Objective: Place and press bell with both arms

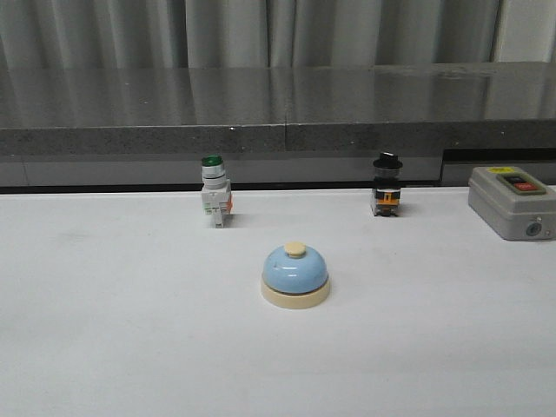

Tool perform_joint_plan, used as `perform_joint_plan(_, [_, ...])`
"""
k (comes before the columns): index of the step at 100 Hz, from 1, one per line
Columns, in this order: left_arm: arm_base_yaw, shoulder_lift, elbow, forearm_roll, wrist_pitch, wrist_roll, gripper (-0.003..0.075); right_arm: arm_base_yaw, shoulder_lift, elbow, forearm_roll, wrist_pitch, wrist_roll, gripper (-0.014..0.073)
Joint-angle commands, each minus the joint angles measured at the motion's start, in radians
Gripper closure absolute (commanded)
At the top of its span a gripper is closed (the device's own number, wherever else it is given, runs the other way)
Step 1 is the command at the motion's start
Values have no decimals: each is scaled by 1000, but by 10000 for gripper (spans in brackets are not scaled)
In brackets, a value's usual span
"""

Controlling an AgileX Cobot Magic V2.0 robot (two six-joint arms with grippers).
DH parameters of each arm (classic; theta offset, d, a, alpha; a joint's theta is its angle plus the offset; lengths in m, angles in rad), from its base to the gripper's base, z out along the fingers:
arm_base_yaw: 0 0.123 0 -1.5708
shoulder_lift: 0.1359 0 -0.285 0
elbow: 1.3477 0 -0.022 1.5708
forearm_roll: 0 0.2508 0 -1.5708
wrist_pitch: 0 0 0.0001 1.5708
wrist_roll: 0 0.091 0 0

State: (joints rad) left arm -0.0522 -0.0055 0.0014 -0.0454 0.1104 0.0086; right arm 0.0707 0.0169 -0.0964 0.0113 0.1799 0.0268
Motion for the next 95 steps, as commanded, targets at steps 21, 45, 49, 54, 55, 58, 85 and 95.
perform_joint_plan(21, [4,-28,43,-6,-86,-9,741,-8,-42,108,-1,-175,66,654])
perform_joint_plan(45, [4,-28,43,-6,-86,-9,741,-8,-42,108,-1,-175,66,654])
perform_joint_plan(49, [4,-28,43,-6,-86,-9,741,-8,-42,108,-1,-175,66,654])
perform_joint_plan(54, [4,-28,43,-6,-86,-9,741,-8,-42,108,-1,-175,66,654])
perform_joint_plan(55, [4,-28,43,-6,-86,-9,741,-8,-42,108,-1,-175,66,654])
perform_joint_plan(58, [4,-28,43,-6,-86,-9,741,-8,-42,108,-1,-175,66,654])
perform_joint_plan(85, [4,-28,43,-6,-86,-9,741,-8,-42,108,-1,-175,66,654])
perform_joint_plan(95, [4,-28,43,-6,-86,-9,741,-8,-42,108,-1,-175,66,654])
